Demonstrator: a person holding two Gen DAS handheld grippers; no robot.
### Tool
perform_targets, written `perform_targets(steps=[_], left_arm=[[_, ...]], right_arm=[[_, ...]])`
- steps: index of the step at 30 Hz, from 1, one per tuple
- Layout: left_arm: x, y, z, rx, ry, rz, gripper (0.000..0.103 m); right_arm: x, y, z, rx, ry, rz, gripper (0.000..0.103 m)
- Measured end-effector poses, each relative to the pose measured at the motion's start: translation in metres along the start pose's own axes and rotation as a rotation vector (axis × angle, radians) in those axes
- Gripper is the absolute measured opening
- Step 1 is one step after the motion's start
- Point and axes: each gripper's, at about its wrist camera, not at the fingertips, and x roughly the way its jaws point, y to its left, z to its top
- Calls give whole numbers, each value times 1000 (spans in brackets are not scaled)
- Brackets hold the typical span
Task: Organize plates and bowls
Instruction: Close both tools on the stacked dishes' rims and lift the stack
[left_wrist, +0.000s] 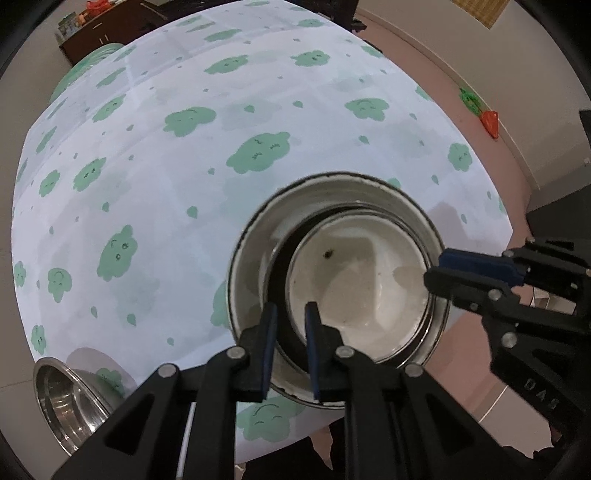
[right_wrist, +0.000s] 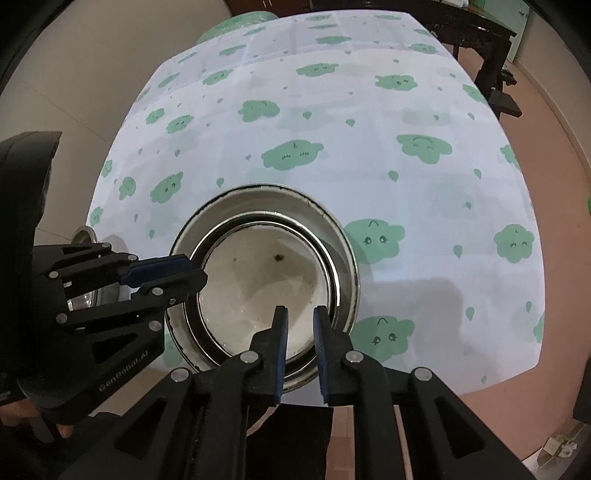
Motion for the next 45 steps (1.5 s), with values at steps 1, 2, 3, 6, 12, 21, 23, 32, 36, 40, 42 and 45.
perform_targets(steps=[1,2,3,6,12,21,23,32,36,40,42,45], left_arm=[[-1,1,0,-5,-4,0,15],[-2,3,0,-7,-6,0,15],[-3,3,0,-9,-8,2,15],[-4,5,0,-12,-11,6,17],[-9,9,-1,-17,-30,29,35],[-8,26,-2,-60,-29,41,39],[-6,32,-3,-74,-22,45,39],[8,46,-8,-127,16,38,39],[12,47,-7,-131,26,41,39],[19,48,-8,-138,42,38,39],[22,49,-8,-144,50,35,39],[26,49,-8,-144,62,28,39]], right_arm=[[-2,0,0,3,-9,1,16],[-3,-1,1,6,-16,1,16],[-4,-1,2,8,-23,-2,16],[-7,-2,3,10,-34,-13,16],[-7,-4,5,17,-43,-32,16],[-6,-13,8,41,-52,-59,16],[-3,-17,8,47,-46,-65,16],[11,-29,7,67,-14,-67,16],[16,-31,7,64,-5,-69,16],[18,-34,9,61,-2,-69,17],[20,-35,9,59,5,-63,17],[22,-34,10,49,11,-64,17]])
